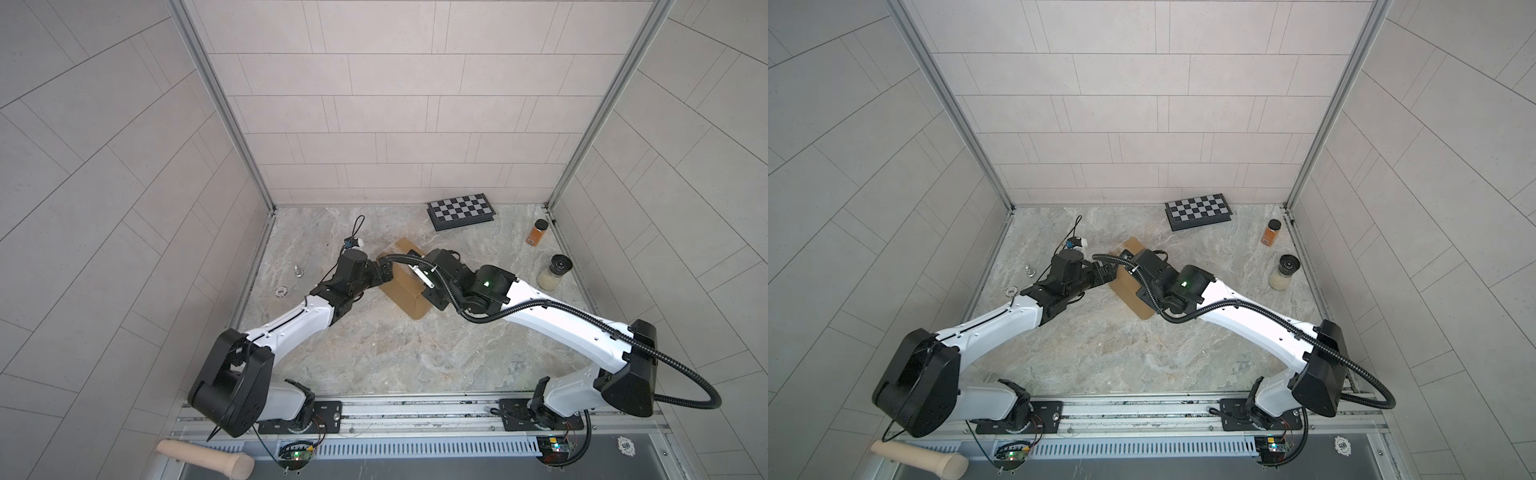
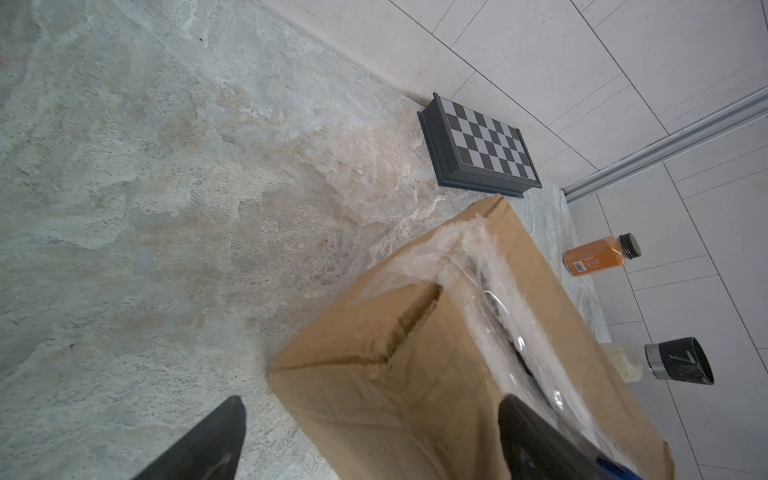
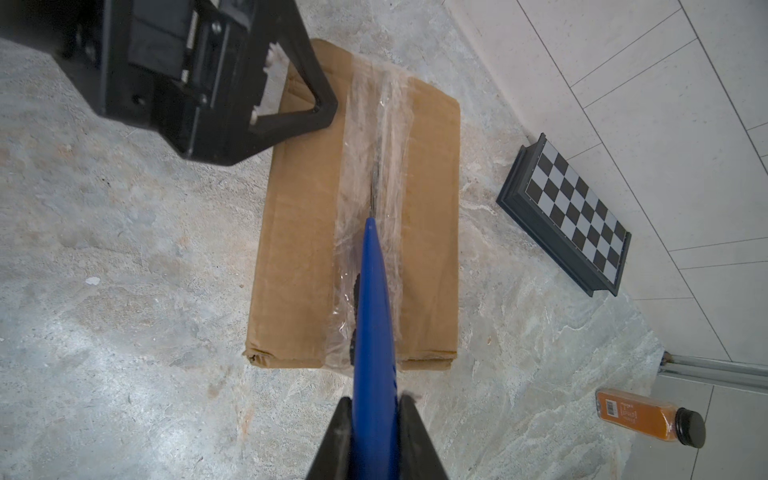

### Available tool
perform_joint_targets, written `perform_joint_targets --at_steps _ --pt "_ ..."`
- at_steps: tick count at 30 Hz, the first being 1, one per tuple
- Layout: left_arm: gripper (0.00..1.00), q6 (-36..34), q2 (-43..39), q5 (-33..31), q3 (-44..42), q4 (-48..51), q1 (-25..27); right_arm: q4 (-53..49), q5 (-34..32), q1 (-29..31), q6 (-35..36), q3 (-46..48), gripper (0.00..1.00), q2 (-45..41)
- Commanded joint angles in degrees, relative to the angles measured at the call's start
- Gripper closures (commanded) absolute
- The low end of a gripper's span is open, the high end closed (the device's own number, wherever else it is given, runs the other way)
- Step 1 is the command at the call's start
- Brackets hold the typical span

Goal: Unpack the express box
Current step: 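Drag the knife along the tape seam toward the robot with the right gripper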

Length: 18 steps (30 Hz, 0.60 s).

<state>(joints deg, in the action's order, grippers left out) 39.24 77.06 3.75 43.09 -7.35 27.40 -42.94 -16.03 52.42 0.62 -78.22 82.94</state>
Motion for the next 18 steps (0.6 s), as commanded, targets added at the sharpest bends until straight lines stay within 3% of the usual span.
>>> perform_joint_targets --at_steps 1,8,18 --pt "0.02 -1.6 -2.42 0.82 2.59 4.87 0.0 -0.75 2.7 -0.13 -1.85 -0.97 1.0 -0.29" --pt "0.02 -0.86 -1.26 0.61 4.06 5.65 0.88 -0.56 4.21 0.49 -3.15 -1.42 1.0 0.03" --pt "0.03 -1.79 6.19 -5.37 8.48 13.93 3.63 -4.24 2.34 0.84 -3.06 -3.25 1.0 -0.32"
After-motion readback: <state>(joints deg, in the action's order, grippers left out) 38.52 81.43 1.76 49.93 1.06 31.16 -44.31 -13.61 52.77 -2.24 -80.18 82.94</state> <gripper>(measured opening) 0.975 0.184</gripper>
